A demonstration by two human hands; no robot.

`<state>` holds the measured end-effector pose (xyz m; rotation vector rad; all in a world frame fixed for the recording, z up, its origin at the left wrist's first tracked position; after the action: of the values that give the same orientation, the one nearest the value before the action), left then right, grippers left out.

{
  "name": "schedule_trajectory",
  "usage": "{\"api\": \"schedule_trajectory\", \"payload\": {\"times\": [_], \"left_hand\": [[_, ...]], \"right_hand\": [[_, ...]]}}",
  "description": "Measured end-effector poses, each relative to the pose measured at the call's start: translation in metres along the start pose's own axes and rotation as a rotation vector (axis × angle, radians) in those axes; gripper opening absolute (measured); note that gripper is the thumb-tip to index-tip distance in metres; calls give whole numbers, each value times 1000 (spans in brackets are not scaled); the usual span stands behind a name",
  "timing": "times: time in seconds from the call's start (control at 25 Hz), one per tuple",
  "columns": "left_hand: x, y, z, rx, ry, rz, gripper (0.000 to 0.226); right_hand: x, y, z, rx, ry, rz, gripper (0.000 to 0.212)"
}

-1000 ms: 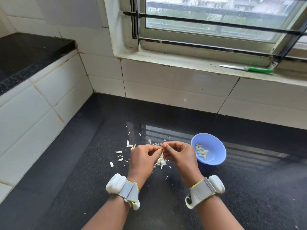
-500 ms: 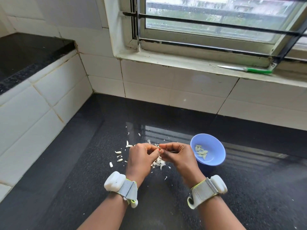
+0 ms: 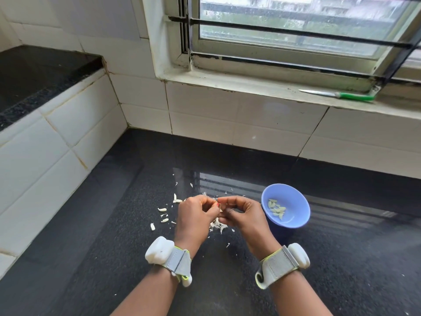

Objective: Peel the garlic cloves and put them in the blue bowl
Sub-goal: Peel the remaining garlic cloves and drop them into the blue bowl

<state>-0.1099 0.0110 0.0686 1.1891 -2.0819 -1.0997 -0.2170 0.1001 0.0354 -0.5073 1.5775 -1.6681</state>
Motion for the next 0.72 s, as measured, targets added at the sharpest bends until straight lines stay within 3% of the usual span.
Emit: {"api": "schedule_trajectory", "payload": {"times": [0.2, 0.44, 0.6, 0.72], "left_hand": [[1, -6, 0, -48, 1, -18, 8], [-2, -14, 10, -304, -81, -140, 4], [-2, -17, 10, -332, -69, -208, 12], [-11, -16, 17, -574, -177, -405, 17]], "right_hand": [[0, 1, -1, 36, 36, -6, 15], [1, -1, -3, -59, 119, -58, 7], [-1, 0, 3, -122, 69, -76, 4], [3, -2, 2, -148, -29, -91, 10]]}}
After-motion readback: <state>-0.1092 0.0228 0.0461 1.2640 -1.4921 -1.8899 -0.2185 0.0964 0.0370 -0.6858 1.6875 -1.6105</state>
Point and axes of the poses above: each hand's wrist, its own x-axis towards the middle knuckle, its own z-axis out of the palm, y = z × x, the point moved 5 cm from there along x, towards the middle knuckle, and after that the axes turned 3 degrees about y, right-handed, at the moved point
